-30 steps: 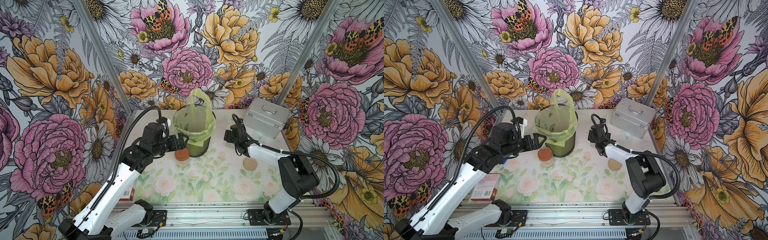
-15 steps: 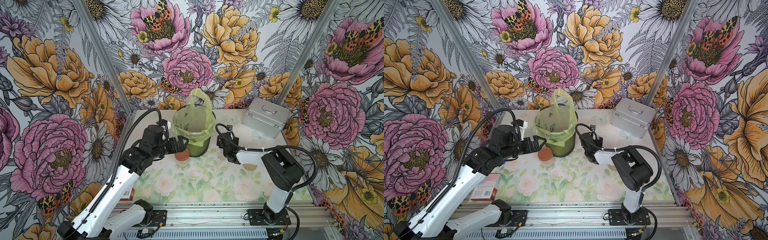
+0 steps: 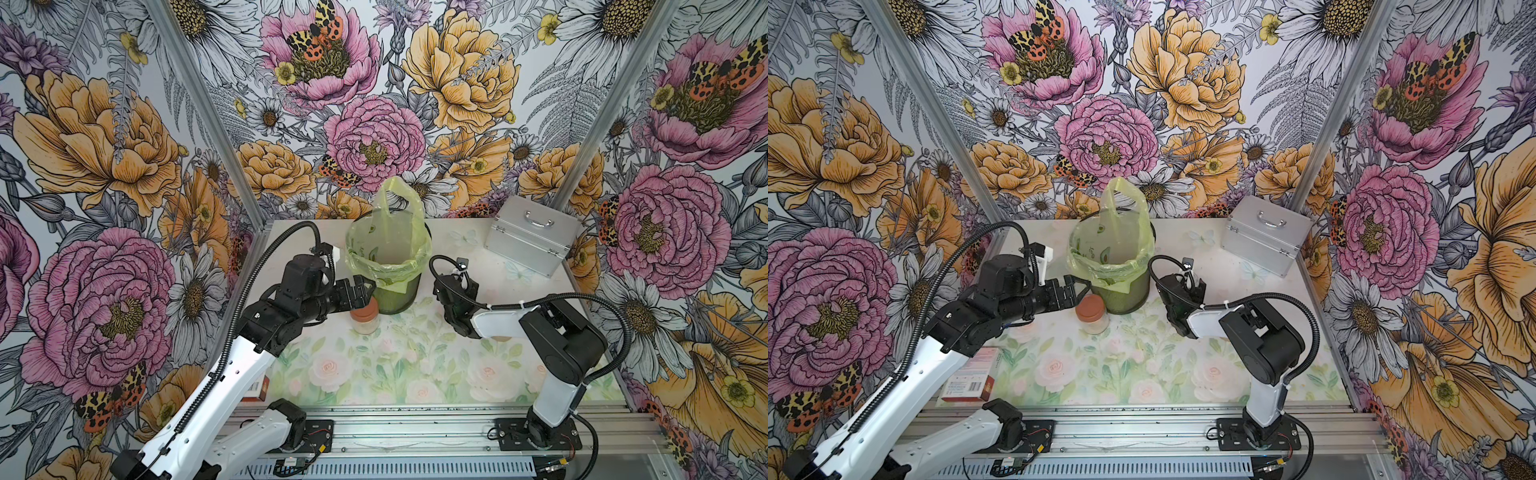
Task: Empty moldy rice from jars
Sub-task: Place the jar at the center of the board.
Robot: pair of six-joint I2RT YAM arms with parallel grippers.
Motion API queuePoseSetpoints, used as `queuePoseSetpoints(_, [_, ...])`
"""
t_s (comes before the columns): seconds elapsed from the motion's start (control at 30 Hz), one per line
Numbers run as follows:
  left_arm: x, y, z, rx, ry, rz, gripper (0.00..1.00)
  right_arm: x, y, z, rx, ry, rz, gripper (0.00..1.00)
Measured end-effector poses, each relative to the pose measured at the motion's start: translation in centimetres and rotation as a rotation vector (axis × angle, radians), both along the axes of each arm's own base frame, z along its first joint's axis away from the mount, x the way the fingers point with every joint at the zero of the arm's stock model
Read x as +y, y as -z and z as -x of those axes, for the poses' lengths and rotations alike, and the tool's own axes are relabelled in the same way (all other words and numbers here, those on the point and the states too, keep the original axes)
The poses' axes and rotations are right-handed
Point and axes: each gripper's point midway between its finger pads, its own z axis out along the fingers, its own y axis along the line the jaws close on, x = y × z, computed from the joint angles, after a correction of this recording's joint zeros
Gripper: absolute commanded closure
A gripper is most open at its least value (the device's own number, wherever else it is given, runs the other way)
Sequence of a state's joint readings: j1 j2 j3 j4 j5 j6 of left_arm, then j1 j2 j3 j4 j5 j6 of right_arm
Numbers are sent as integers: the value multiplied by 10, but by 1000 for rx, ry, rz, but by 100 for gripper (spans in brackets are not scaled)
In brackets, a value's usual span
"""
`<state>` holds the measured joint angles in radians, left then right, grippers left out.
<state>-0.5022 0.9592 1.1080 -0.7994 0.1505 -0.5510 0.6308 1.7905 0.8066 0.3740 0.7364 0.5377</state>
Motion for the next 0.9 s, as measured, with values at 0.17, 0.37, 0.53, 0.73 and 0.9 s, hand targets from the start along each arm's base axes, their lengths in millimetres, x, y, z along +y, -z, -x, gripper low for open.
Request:
queuePoseSetpoints(0.17, [1, 3, 2, 7, 1, -4, 1, 11, 1, 10, 21, -37, 22, 0])
queuePoseSetpoints(0.37, [-1, 3, 2, 10, 7, -3, 1, 16, -1, 14, 29, -54, 30, 0])
queuePoseSetpoints(0.53, [-1, 3, 3, 18, -1, 7, 1, 14, -11, 17, 31, -60, 42, 0])
queuePoseSetpoints(0.73, [-1, 8, 4, 47, -17, 19, 1, 14, -41, 19, 13, -83, 44, 0])
queuePoseSetpoints(0.9, [0, 27, 5, 128, -27, -17, 1, 16, -74, 22, -12, -108, 21, 0])
